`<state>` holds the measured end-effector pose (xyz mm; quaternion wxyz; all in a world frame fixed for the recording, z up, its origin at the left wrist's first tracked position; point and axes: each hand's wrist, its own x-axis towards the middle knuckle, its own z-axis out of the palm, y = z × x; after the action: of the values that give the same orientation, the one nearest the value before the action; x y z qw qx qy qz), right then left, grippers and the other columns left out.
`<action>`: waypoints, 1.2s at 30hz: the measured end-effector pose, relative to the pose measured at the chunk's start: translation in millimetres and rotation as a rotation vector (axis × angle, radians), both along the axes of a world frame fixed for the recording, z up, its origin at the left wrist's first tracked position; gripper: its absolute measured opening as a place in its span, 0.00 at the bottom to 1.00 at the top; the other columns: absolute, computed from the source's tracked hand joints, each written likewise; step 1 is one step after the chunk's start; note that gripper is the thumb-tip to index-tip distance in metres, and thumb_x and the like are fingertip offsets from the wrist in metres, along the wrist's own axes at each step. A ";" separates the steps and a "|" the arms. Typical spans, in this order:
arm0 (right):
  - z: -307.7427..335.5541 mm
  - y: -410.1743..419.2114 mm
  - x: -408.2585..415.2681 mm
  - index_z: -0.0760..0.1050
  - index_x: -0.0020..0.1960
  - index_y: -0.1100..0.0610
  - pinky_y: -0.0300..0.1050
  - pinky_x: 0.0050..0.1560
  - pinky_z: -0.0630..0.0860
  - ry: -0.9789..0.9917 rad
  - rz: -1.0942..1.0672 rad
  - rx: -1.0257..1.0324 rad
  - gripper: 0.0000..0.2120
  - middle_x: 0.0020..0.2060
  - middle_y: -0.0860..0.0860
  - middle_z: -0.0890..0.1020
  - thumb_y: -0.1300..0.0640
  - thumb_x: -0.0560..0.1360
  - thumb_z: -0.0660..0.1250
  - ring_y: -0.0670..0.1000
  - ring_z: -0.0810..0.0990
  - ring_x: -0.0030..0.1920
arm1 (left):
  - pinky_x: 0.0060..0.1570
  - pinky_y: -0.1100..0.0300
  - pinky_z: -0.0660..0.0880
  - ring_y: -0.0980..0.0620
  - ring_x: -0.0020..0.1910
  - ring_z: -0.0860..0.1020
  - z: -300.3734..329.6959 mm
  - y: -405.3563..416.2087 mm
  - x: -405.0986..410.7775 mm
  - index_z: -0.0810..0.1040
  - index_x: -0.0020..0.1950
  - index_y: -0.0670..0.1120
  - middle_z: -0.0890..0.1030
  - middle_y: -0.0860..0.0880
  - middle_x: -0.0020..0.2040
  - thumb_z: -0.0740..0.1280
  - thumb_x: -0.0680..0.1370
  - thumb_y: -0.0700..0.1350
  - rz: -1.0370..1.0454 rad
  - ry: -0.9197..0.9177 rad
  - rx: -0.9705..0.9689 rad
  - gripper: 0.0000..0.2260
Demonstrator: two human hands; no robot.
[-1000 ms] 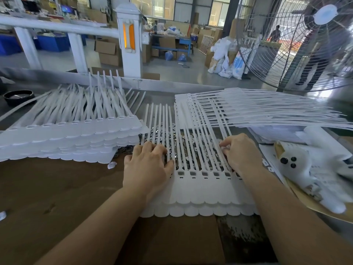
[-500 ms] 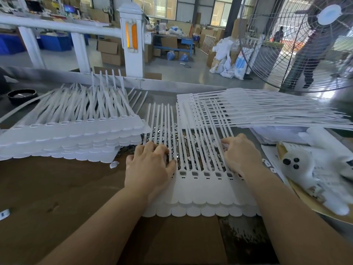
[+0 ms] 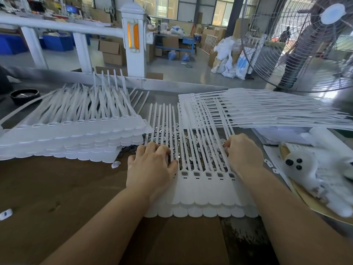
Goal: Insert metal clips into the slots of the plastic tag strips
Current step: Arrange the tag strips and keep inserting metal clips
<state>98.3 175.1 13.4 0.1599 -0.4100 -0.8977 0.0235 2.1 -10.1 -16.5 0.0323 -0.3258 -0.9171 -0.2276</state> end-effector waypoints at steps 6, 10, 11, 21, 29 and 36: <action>-3.8 -2.1 -0.7 0.75 0.52 0.58 0.47 0.54 0.66 0.100 0.018 0.085 0.05 0.50 0.54 0.77 0.62 0.78 0.61 0.53 0.74 0.51 | 0.64 0.49 0.60 0.50 0.66 0.62 0.5 -1.2 0.4 0.68 0.64 0.57 0.68 0.54 0.63 0.57 0.77 0.61 -0.004 -0.007 0.007 0.18; 0.3 -17.3 -1.0 0.77 0.50 0.59 0.42 0.47 0.70 0.286 0.164 -0.028 0.05 0.46 0.52 0.81 0.63 0.77 0.63 0.49 0.74 0.43 | 0.65 0.49 0.58 0.50 0.66 0.61 2.0 -1.9 -0.3 0.69 0.65 0.57 0.68 0.54 0.64 0.57 0.77 0.61 -0.010 -0.031 0.014 0.19; 2.2 -23.8 -1.3 0.78 0.50 0.59 0.42 0.47 0.73 0.335 0.212 -0.111 0.05 0.45 0.52 0.81 0.62 0.77 0.64 0.48 0.76 0.42 | 0.65 0.49 0.57 0.50 0.66 0.61 2.8 -2.6 -0.4 0.69 0.65 0.57 0.68 0.54 0.64 0.58 0.77 0.61 -0.011 -0.047 0.020 0.18; 3.4 -76.9 -0.4 0.80 0.47 0.56 0.34 0.47 0.77 0.493 0.510 -0.470 0.05 0.41 0.48 0.83 0.63 0.72 0.70 0.43 0.81 0.42 | 0.47 0.70 0.74 0.64 0.45 0.77 20.9 -7.7 4.8 0.82 0.53 0.54 0.80 0.61 0.45 0.68 0.76 0.47 -0.224 -0.262 0.457 0.07; -3.9 -81.2 2.5 0.79 0.45 0.57 0.41 0.48 0.80 0.515 0.554 -0.455 0.05 0.40 0.50 0.83 0.65 0.71 0.71 0.44 0.82 0.42 | 0.40 0.76 0.70 0.63 0.38 0.76 22.8 -8.8 5.3 0.77 0.41 0.56 0.79 0.60 0.37 0.68 0.76 0.43 -0.262 -0.285 0.393 0.07; 1.5 -45.0 9.0 0.77 0.58 0.58 0.36 0.47 0.73 0.346 0.219 -0.099 0.13 0.51 0.52 0.82 0.67 0.78 0.59 0.48 0.78 0.45 | 0.42 0.70 0.74 0.61 0.41 0.78 22.6 -15.7 -4.5 0.75 0.47 0.52 0.77 0.60 0.40 0.65 0.78 0.42 -0.178 -0.214 0.345 0.04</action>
<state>107.3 130.1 14.9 0.2879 -0.3072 -0.8937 0.1550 -2.4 -25.8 6.1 -0.0302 -0.3689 -0.8305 -0.4162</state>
